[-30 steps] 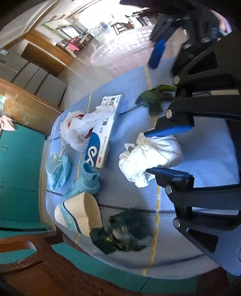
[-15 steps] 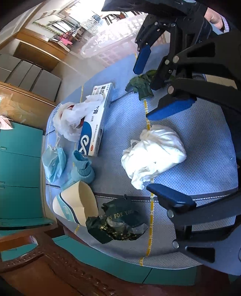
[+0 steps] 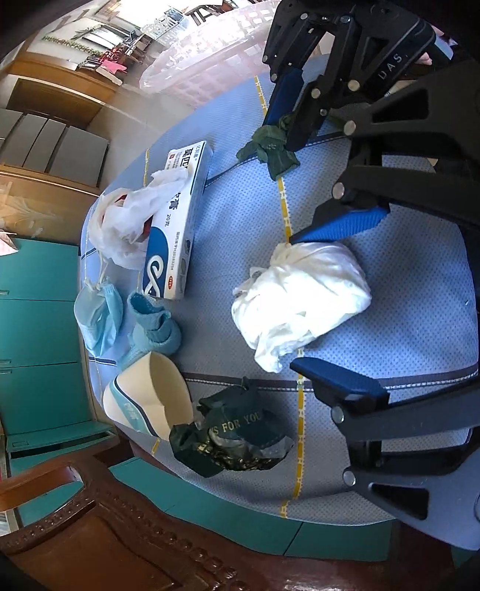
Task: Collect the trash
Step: 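Lift the green scraps with the right tool and the white tissue with the left tool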
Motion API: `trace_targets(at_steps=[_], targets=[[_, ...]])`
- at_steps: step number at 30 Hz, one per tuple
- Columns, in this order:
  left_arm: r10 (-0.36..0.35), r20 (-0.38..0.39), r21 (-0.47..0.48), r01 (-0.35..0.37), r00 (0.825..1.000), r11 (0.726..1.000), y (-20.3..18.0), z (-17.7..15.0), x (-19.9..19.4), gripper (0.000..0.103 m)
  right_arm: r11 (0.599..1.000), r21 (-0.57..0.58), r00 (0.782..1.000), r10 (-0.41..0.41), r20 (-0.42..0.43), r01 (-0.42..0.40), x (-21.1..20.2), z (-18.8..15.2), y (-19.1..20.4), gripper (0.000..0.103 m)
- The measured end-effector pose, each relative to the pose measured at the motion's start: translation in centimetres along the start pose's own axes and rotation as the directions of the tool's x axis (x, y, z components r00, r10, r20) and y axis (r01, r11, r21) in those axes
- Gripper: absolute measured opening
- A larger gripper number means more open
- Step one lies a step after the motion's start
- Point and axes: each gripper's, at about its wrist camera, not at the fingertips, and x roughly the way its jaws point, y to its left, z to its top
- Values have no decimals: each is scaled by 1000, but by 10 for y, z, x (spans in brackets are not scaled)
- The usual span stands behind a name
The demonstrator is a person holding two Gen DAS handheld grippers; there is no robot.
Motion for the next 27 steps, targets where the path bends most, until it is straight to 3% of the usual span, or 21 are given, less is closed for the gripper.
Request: trace_targets(at_steps=[4,8,12,27], targets=[[3,4,-1,-3,1000,1000,0,-1,0,63,1000,10,1000,11,10,-11,-7,-2,-3,18],[-24,9,9,24,1000,1000,-4,-1,0,46,1000,3,1000,-1,31,1,-18,-1,-3,18],[-4,23,32,3,1000,999,-8,-2,-1,40,1000,4,999,-2,45,2,-25,0,-3,18],[13,173,66,-24,985,998,-16,-2,-31,38,999,36,994,-33,100,30,-52,2,-13,18]])
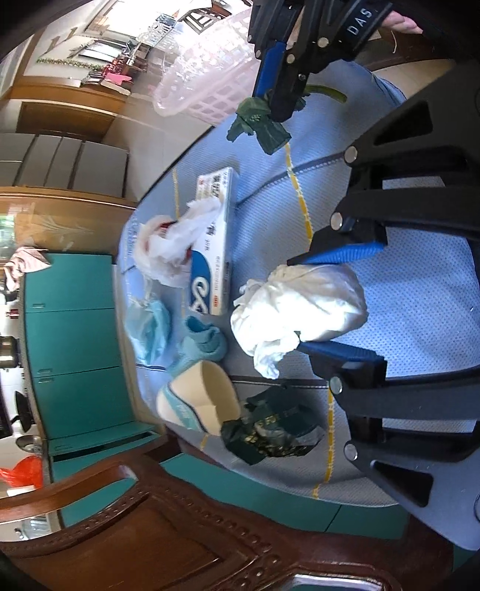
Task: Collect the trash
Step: 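Lift the green scraps with the right tool and the white tissue with the left tool, then move both tools over the wastebasket and open both to drop the items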
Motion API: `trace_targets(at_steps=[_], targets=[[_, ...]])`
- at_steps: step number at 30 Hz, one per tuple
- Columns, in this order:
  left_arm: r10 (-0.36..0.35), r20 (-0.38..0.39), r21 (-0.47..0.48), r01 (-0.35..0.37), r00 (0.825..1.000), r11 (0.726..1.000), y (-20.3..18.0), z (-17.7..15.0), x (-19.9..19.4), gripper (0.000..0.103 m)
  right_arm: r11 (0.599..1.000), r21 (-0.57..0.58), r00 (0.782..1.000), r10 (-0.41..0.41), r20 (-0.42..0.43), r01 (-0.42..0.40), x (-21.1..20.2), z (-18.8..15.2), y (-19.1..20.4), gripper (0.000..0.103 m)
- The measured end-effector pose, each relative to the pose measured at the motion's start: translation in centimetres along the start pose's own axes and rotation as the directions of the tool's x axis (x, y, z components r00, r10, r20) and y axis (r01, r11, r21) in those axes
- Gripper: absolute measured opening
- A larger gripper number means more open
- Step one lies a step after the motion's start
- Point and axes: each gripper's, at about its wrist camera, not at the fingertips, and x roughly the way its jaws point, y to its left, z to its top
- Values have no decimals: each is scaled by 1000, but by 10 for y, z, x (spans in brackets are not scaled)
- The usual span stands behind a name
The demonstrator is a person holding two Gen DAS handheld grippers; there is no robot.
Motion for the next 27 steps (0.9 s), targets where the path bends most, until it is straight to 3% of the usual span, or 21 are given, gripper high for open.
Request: trace_targets(at_steps=[7,16,22,27], targets=[[-35,78,-6,36,996,999,-11,12,-31,38,1000,20,996,-10,92,9,-37,14,-13,18],[-188,112,23,186,976,982,-52,39,-49,38,989,120,971,-105,215,80,-99,13,-69,18],[-297,90,117,287,950,951,-117,61,-44,38,960,224,949,-217,230,165,-130,-9,-121,18],[-396,48,191,380,917,905,-179,75,-29,38,929,295,930,-293,222,222,-154,-32,-155,18]])
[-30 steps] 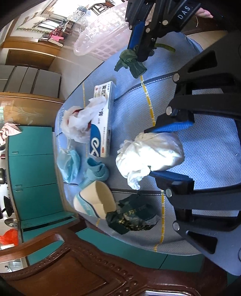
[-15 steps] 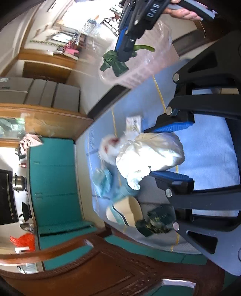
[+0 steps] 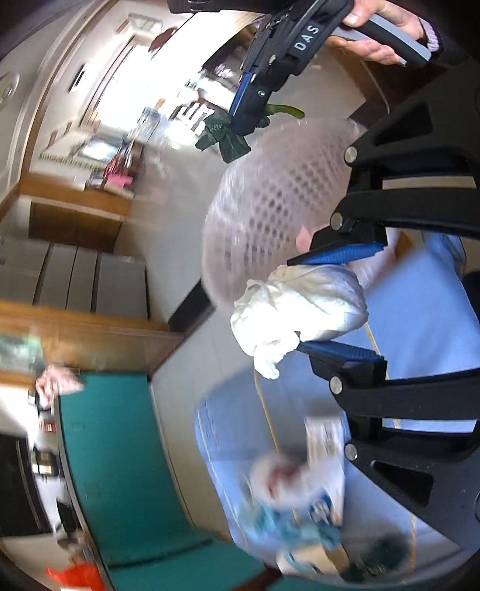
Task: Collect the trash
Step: 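Move both tools over the wastebasket and open both to drop the items, then grasp the white-blue ointment box with the right tool while the left tool grasps the dark green snack bag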
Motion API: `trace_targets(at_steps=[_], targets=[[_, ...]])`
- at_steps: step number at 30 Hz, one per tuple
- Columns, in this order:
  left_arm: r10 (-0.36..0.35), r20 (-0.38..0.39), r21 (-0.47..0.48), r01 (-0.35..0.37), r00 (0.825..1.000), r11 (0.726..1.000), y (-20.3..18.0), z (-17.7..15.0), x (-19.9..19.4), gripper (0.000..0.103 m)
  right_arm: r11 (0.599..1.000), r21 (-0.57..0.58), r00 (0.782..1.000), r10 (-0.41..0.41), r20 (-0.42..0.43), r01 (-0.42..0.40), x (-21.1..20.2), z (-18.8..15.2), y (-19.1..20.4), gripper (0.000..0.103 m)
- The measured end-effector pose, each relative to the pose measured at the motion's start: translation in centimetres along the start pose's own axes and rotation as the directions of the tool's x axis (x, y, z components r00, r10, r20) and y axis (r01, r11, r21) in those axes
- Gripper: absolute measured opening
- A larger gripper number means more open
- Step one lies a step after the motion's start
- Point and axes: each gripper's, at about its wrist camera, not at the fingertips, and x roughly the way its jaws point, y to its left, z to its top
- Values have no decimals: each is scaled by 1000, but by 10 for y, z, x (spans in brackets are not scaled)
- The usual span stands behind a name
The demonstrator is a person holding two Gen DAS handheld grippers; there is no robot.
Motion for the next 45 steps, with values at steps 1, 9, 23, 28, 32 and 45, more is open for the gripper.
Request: trace_targets(at_steps=[1,9,23,28,32,45], targets=[[-16,-9,20,16,1000,1000,-12,3,9,38,1000,8,1000,-11,2,11,-4,-1,-6,18],[-61,-74,88,67,995,994,-53,8,50,38,996,62,998,-66,4,65,-13,-10,-38,18],[-69,-61,86,74,996,994,-61,8,59,72,994,81,998,-65,-23,67,-2,-12,-47,22],[73,-8,41,-72,997,997,-32,4,39,72,992,95,997,-76,-33,79,4,-13,-47,53],[287,22,-9,-287,958,958,10,-8,17,72,995,84,998,-49,-43,53,8,-16,-43,57],[633,-218,-206,-669,743,714,209,-52,-29,72,985,-51,985,160,-57,-163,32,-7,44,58]])
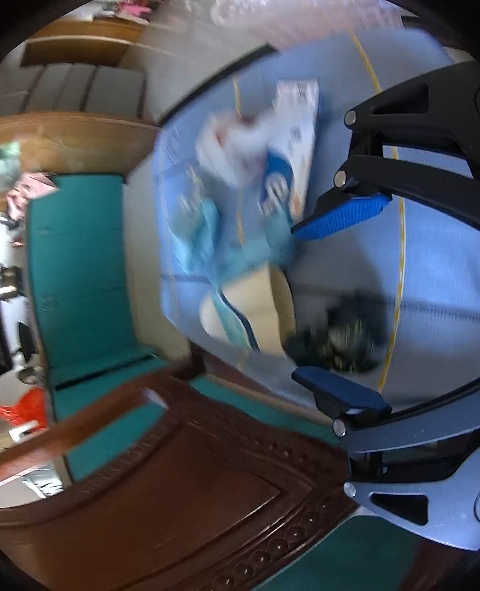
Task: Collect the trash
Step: 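Grasp the white-blue ointment box with the right tool while the left tool grasps the dark green snack bag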
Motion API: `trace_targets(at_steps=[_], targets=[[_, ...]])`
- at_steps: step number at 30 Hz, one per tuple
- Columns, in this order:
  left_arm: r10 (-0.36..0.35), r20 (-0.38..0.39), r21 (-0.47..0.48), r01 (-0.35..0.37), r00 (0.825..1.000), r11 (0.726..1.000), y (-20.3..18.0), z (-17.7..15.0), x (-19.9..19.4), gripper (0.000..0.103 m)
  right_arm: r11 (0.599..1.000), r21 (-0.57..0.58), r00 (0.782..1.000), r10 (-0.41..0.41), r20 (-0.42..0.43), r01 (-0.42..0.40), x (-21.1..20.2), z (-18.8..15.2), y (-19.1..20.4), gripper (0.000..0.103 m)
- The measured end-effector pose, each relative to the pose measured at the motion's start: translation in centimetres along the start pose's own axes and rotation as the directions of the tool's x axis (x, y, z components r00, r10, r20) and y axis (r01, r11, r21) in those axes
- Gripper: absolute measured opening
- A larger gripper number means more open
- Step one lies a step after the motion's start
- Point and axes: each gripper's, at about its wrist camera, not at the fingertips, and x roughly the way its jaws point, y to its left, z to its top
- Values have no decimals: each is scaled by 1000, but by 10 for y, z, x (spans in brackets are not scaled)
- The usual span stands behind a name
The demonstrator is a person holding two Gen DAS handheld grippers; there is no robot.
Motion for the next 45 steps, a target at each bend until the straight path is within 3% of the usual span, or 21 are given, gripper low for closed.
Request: trace_targets(at_steps=[3,8,12,17,27,30,32,35,36,37,39,42,45], targets=[[23,-66,-20,-24,998,1000,15,-4,20,72,992,-84,995,91,-37,-94,23,8,38,61],[-44,-78,-83,38,996,996,28,-11,25,78,955,-199,966,184,-183,-220,91,14,100,67],[-84,-51,-102,78,995,992,36,-14,20,81,931,-296,949,129,-286,-215,148,11,136,72],[-132,-83,-125,121,988,985,45,-17,25,81,907,-365,925,64,-374,-211,202,12,156,75],[-191,-129,-155,171,973,973,46,-21,34,81,868,-403,908,115,-402,-289,202,26,161,74],[-197,-136,-154,176,971,972,44,-22,36,81,850,-438,907,101,-410,-293,202,29,163,85],[-209,-140,-158,186,968,970,42,-22,37,81,822,-494,907,61,-416,-282,210,27,168,85],[-208,-142,-154,186,968,970,40,-21,38,81,796,-506,881,70,-468,-333,225,22,171,85],[-207,-143,-154,185,968,971,40,-21,39,81,786,-513,874,71,-480,-345,227,20,172,82],[-208,-144,-154,185,968,970,39,-21,40,81,777,-520,870,71,-488,-355,228,18,174,64],[-210,-146,-156,187,967,970,39,-21,41,81,778,-513,861,68,-504,-362,227,16,174,52],[-211,-146,-154,189,966,970,40,-21,41,81,795,-459,843,117,-525,-396,215,16,169,45],[-212,-147,-150,190,966,970,39,-21,42,81,831,-419,845,106,-525,-365,195,8,161,43]])
